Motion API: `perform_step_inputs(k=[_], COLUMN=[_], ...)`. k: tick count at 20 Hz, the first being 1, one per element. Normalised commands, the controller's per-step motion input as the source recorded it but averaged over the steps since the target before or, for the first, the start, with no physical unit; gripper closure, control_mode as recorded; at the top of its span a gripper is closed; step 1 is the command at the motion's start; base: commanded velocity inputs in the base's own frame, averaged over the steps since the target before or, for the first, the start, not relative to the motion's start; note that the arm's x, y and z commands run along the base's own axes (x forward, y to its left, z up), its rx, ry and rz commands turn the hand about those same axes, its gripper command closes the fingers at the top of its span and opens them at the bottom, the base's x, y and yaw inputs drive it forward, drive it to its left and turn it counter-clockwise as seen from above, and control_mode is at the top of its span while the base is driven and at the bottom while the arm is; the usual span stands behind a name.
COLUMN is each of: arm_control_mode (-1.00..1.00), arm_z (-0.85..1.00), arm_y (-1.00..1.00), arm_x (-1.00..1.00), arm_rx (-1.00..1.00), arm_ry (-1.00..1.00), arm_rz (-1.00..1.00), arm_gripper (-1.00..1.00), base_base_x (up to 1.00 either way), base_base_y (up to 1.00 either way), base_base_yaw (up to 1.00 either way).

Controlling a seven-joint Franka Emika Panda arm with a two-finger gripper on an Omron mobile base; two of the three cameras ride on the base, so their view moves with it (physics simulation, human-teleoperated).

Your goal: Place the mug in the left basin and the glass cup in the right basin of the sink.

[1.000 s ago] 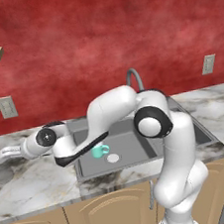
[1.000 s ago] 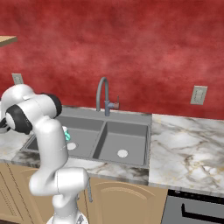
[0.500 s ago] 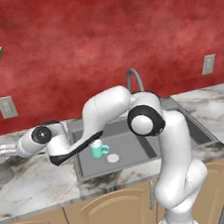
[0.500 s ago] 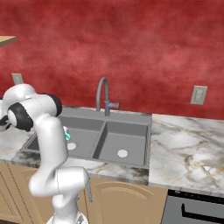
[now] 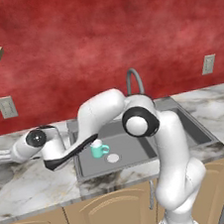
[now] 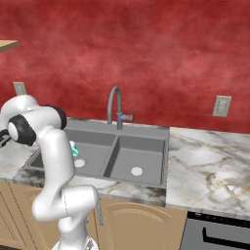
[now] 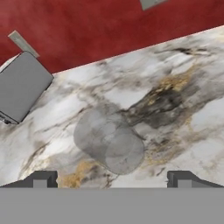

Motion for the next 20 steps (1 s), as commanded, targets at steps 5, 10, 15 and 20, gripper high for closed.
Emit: perform_step_inputs(k=[5,10,15,20], arm_control_mode=[-1.0,-1.0,-1.0,-1.0], arm_z=[-0.19,-0.05,0.0,0.0], arm_y=[0.0,0.0,0.0,0.0], arm_x=[-0.03,0.0,0.12,0.12], arm_rx=[0.0,0.0,0.0,0.0], arm_ry=[0.06,0.04,0.01,0.0], arm_rz=[0.05,0.01,0.0,0.0], arm_gripper=[-1.0,-1.0,-1.0,-1.0], base_base_x=[0.0,0.0,0.0,0.0], base_base_y=[0.0,0.0,0.0,0.0], base_base_yaw=[0.0,0.0,0.0,0.0])
